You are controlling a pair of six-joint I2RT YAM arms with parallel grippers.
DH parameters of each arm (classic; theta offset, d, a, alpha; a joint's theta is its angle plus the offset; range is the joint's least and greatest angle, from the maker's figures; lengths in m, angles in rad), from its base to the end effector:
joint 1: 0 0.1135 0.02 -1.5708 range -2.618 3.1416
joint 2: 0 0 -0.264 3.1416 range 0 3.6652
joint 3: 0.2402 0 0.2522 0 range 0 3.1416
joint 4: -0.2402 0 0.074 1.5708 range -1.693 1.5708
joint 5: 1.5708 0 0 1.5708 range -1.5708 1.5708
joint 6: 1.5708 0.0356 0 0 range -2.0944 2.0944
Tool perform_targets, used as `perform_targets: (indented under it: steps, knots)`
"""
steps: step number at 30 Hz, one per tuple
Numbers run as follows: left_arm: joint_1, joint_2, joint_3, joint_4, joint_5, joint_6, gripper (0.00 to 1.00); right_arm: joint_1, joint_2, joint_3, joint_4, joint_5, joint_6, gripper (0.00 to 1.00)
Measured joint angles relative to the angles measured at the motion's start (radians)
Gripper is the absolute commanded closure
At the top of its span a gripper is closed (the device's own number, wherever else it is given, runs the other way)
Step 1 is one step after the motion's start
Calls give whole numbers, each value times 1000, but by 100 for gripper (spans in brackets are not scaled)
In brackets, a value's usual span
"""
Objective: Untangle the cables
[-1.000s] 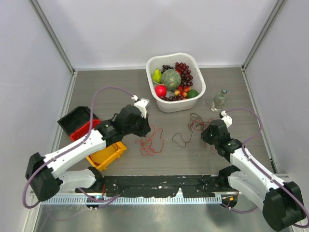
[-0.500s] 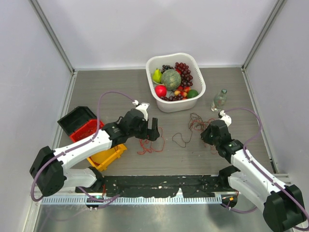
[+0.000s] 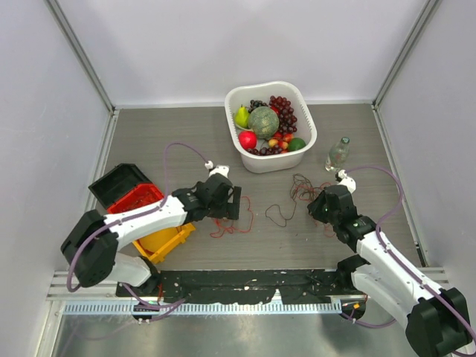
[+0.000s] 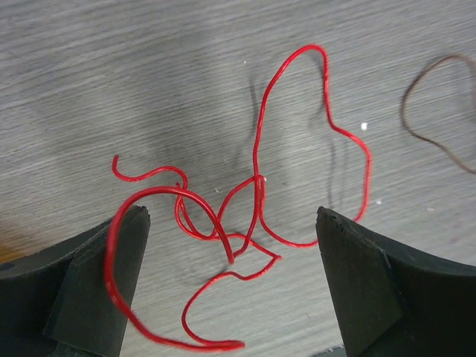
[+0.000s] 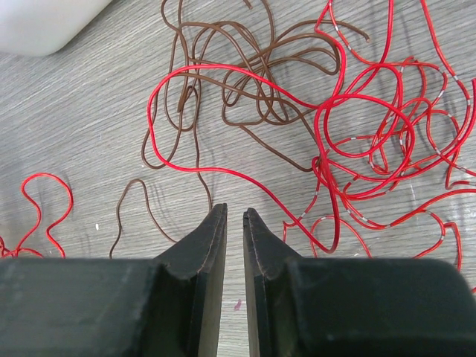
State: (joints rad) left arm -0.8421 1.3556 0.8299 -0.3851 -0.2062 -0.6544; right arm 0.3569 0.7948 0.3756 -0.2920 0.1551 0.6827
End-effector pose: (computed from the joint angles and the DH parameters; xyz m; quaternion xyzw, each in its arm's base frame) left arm 0.1868 -0.1983 0.2144 0.0550 0.9400 -0.1479 0.3025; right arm 0.1574 0.0528 0.1858 0.1788 0.8891 0.1452 0.3955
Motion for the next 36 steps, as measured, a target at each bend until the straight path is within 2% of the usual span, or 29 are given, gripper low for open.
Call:
perform_targets:
  steps: [4, 7, 9, 11, 12, 16, 22, 29, 33, 36]
  knots:
    - [-44, 115, 28, -7, -65, 8, 25, 0, -16, -6, 3, -5, 0, 80]
    - [-59, 193, 41, 1, -80, 11, 26, 0, -21, -8, 6, -11, 0, 80]
    - [-61, 234, 41, 5, -85, 13, 33, 0, -26, -10, 7, -14, 0, 80]
    - [-61, 255, 44, 18, -99, 16, 46, 0, -29, -10, 7, -17, -1, 80]
    - [-61, 257, 44, 26, -101, 15, 60, 0, -29, -10, 7, -19, -1, 80]
    - [-60, 262, 43, 63, -97, 22, 100, 0, -29, -10, 8, -26, -5, 80]
    - [-61, 208, 39, 56, -93, 50, 100, 0, -29, -10, 8, -35, -12, 80]
    - [-45, -138, 88, -109, -183, 91, 100, 0, -29, -10, 10, -45, -26, 80]
    - [43, -289, 114, -220, -273, 77, 100, 0, -29, -10, 19, -49, -28, 80]
    - [114, -378, 76, -292, -339, 40, 100, 0, -30, -10, 26, -51, -30, 80]
